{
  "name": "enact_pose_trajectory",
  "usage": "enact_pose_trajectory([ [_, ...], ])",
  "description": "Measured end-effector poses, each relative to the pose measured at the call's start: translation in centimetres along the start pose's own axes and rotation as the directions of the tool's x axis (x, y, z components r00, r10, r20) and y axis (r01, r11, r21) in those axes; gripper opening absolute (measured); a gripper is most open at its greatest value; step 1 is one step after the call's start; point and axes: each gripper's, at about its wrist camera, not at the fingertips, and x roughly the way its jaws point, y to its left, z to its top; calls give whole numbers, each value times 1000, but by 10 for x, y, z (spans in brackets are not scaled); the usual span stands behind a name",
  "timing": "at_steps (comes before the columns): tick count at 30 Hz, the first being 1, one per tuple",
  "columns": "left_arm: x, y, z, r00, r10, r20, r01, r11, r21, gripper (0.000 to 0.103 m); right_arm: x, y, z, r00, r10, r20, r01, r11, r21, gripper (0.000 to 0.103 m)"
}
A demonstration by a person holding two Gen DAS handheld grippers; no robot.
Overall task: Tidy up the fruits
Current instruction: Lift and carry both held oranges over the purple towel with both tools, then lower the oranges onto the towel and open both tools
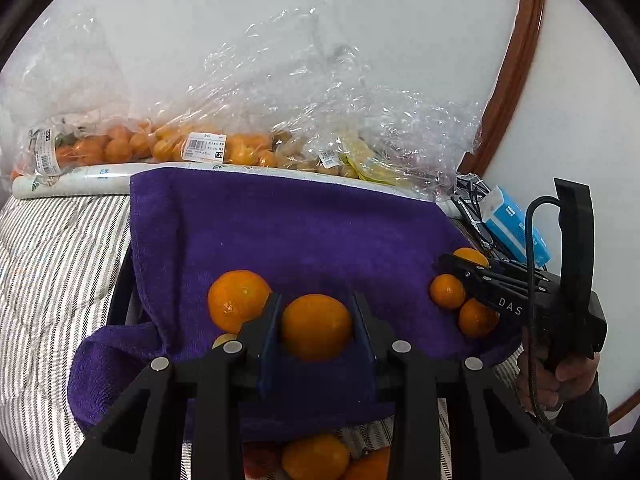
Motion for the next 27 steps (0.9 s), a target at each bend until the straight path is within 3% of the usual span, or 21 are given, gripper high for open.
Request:
enact_pose_trajectory([
  [18, 8, -1, -2, 999, 28, -26, -28, 999, 18, 32, -8, 7, -2, 999, -11, 31, 11, 1000, -27, 35],
  [27, 7, -3, -3, 999, 29, -22, -29, 999, 27, 34, -21, 7, 0, 996, 2, 92, -1, 1000, -9, 50],
])
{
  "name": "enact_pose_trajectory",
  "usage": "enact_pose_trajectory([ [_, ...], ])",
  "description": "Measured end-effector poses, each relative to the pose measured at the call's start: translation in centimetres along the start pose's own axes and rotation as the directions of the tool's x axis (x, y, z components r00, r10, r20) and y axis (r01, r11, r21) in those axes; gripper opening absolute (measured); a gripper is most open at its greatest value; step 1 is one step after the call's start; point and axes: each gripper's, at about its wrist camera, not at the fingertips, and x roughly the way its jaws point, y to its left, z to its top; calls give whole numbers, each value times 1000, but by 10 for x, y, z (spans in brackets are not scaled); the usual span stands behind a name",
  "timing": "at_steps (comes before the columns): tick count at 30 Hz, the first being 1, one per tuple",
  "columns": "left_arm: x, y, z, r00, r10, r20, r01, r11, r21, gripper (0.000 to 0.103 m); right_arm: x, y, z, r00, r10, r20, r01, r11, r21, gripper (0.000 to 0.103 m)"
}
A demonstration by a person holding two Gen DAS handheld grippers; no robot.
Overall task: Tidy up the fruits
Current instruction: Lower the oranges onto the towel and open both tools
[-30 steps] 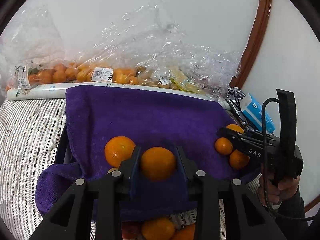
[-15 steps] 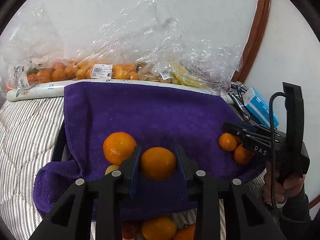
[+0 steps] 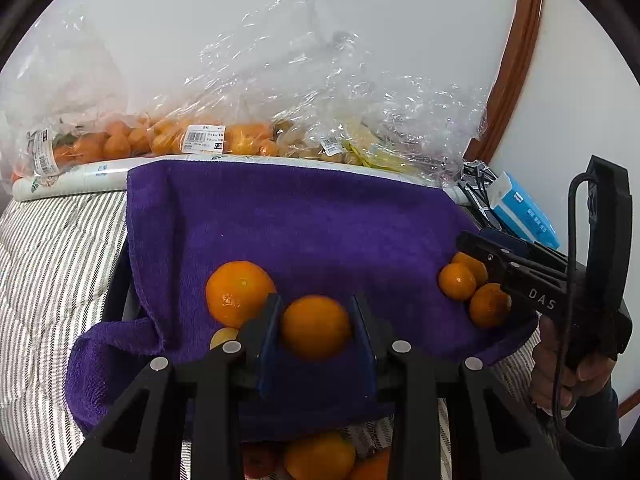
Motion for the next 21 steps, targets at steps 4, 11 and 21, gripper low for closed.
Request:
enact_pose_trajectory([
  [4, -4, 2, 1, 1000, -13, 14, 14, 1000, -14, 42, -1, 0, 0, 1000, -8, 8, 8, 1000, 2, 59],
  [11, -13, 2, 1, 999, -14, 53, 15, 1000, -27, 42, -12, -1, 2, 999, -24, 48, 24, 1000, 10, 59],
  [21, -27, -7, -5, 994, 26, 109, -27, 1000, 15, 42, -33, 3, 9, 997, -19, 73, 15, 998, 54, 59],
])
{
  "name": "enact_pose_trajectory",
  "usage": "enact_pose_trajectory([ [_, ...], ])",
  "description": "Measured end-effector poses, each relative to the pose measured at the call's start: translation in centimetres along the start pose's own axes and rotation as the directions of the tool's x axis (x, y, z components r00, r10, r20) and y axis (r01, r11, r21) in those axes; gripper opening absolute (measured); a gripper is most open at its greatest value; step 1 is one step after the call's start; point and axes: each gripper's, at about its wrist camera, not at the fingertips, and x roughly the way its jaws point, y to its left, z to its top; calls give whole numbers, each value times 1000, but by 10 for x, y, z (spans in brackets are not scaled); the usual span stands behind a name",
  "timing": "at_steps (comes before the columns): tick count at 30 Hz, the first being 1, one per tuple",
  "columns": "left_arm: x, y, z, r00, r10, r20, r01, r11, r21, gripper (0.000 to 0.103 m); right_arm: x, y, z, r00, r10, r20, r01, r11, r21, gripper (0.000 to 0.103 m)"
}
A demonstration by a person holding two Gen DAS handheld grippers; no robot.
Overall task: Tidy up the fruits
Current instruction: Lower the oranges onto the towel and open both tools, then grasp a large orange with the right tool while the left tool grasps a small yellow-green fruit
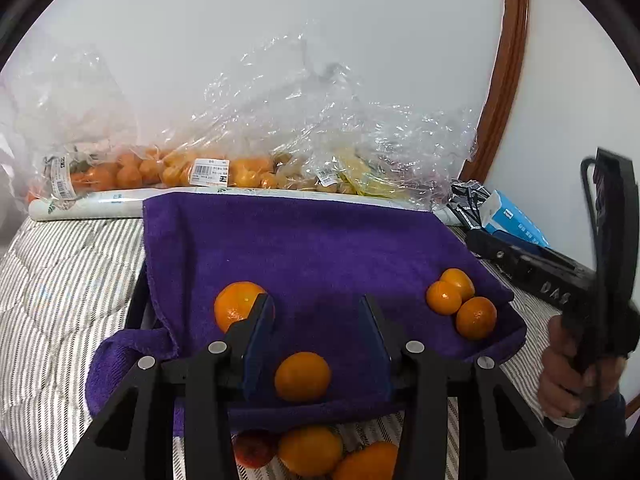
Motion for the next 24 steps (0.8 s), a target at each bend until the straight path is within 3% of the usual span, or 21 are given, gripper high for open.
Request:
enact_pose_trajectory([
  [4, -12, 3, -1, 1000, 9, 28, -9, 1000, -17, 42, -22, 7, 2, 1000, 9, -16, -8, 1000, 24, 59],
  [8, -25, 8, -8, 998, 23, 53, -22, 1000, -14, 42, -44, 20, -4, 998, -34, -45, 34, 999, 0, 59],
  [12, -35, 16, -17, 999, 26, 45, -25, 1000, -13, 42, -60, 31, -15, 995, -31, -95, 32, 999, 14, 59],
  [18, -50, 31, -30, 998, 64, 27, -64, 998, 2, 41, -85, 56, -36, 995, -48, -84, 46, 999, -27, 59],
  [24, -71, 58, -40, 995, 96, 23, -95, 993, -72, 43, -93, 83, -58, 996, -41, -84, 38, 999, -38, 59],
])
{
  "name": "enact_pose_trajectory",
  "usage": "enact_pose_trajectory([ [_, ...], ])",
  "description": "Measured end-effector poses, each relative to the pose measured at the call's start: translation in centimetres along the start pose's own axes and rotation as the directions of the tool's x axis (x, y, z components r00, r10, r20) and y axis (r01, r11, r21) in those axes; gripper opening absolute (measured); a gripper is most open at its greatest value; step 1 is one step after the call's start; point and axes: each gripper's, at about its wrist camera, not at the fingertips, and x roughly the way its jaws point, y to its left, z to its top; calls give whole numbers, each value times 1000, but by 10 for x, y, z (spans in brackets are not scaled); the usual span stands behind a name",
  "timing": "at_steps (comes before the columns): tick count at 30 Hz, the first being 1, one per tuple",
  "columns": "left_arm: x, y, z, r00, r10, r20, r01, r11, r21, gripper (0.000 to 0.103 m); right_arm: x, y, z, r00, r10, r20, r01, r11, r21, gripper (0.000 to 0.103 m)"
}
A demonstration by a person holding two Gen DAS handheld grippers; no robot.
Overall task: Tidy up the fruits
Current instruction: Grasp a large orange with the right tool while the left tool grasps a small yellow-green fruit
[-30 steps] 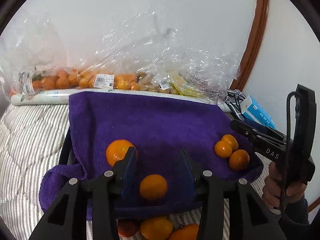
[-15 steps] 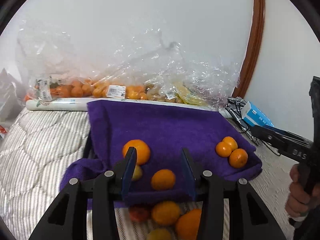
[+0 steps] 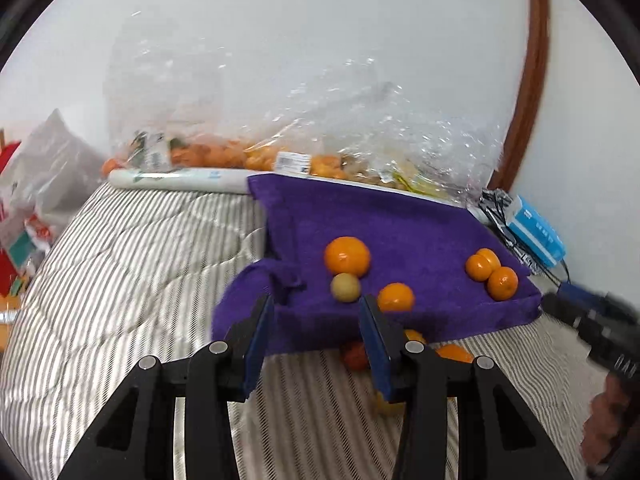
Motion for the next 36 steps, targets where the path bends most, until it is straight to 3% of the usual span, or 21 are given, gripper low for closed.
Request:
enact_pose_trajectory([
  [8, -15, 31, -14, 998, 47, -34, -50, 996, -71, 44, 14, 41, -18, 988, 133, -77, -135, 991, -18, 59],
  [18, -19, 35, -16, 998, 45, -32, -48, 995, -83, 47, 51, 69, -25, 977, 137, -162, -146, 988, -48, 57],
  [23, -17, 32, -16, 999, 26, -42, -29, 997, -70, 48, 61, 74, -29, 971, 156, -183, -170, 983, -63, 44],
  [28, -10, 31, -18, 997, -3, -78, -2, 998, -66, 48, 42, 58, -30, 982, 147, -119, -157, 984, -81, 44],
  [33, -1, 17, -24, 992, -30, -122, 30, 1000, -8, 48, 22, 19, -36, 993, 96, -71, -102, 991, -86, 44],
  [36, 3, 3, -27, 983, -90, -160, 96, 995, 29, 48, 17, -5, -40, 995, 73, -63, -77, 995, -70, 44],
])
